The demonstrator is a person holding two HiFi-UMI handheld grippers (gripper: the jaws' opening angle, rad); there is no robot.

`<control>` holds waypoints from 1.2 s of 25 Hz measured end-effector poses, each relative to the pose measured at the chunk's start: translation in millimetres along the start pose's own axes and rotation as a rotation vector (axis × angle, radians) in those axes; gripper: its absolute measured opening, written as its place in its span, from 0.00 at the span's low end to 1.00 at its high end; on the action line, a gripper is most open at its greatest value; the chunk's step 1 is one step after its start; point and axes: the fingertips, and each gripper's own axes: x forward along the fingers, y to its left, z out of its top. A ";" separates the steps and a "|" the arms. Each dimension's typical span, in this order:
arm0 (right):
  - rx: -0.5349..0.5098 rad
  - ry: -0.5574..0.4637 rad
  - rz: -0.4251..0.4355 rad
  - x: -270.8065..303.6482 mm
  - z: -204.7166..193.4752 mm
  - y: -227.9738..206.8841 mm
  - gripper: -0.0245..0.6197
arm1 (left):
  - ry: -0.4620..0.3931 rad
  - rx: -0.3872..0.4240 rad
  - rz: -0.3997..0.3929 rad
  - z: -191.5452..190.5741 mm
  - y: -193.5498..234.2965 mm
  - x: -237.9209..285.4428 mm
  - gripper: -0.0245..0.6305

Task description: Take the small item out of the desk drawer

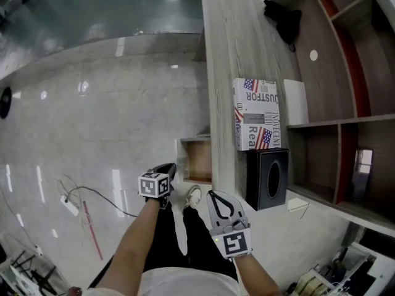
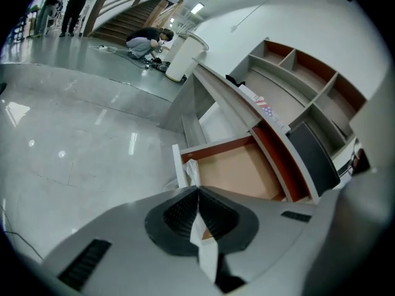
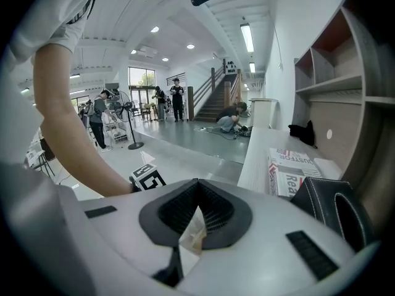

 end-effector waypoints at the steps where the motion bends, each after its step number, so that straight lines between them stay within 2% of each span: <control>1: 0.000 -0.005 -0.003 -2.4 2.1 -0.4 0.07 | -0.008 0.009 -0.009 3.6 -4.5 -2.6 0.07; 7: 0.008 -0.040 -0.037 -25.3 24.1 -5.8 0.07 | -0.078 0.087 -0.026 36.5 -36.3 -38.6 0.07; 20: 0.004 -0.179 -0.076 -68.3 73.2 -11.2 0.07 | -0.299 0.212 -0.041 102.1 -101.9 -145.8 0.07; 30: 0.022 -0.274 -0.087 -105.2 122.7 -15.5 0.07 | -0.475 0.320 -0.068 148.5 -154.9 -263.9 0.07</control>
